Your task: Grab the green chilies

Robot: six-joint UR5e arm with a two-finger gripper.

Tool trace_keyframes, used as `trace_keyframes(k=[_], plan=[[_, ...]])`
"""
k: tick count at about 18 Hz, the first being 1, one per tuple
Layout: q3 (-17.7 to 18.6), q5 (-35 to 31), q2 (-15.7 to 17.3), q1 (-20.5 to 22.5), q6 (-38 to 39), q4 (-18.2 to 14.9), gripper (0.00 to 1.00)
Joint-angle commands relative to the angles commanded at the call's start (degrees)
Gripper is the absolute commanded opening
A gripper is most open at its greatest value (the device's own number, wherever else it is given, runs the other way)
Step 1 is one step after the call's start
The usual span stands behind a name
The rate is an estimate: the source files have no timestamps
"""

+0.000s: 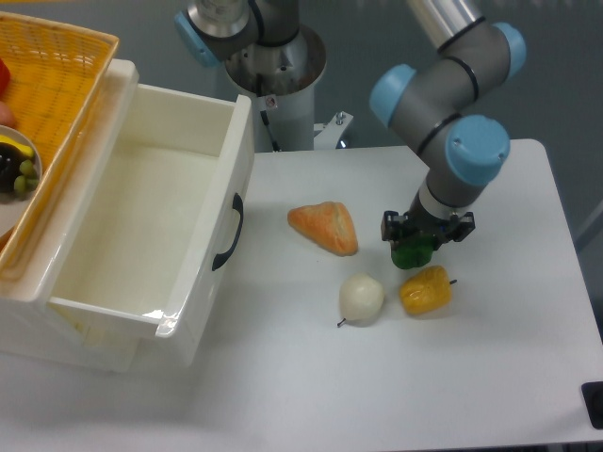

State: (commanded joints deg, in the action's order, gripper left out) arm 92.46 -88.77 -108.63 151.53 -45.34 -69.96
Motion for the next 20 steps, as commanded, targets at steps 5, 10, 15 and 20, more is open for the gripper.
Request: trace_keyframes(k=[5, 10, 15, 20], plan=[[-1.0, -0.3, 2.0, -3.9, -3.5, -0.1, 0.3], [-0.7, -1.4, 1.8, -5.4, -3.8, 0.0, 0.35], [-0.7, -1.9, 1.6, -5.7, -3.7, 0.0, 0.34], [-0.7, -1.8, 1.6, -5.8, -3.7, -0.1, 0.34]])
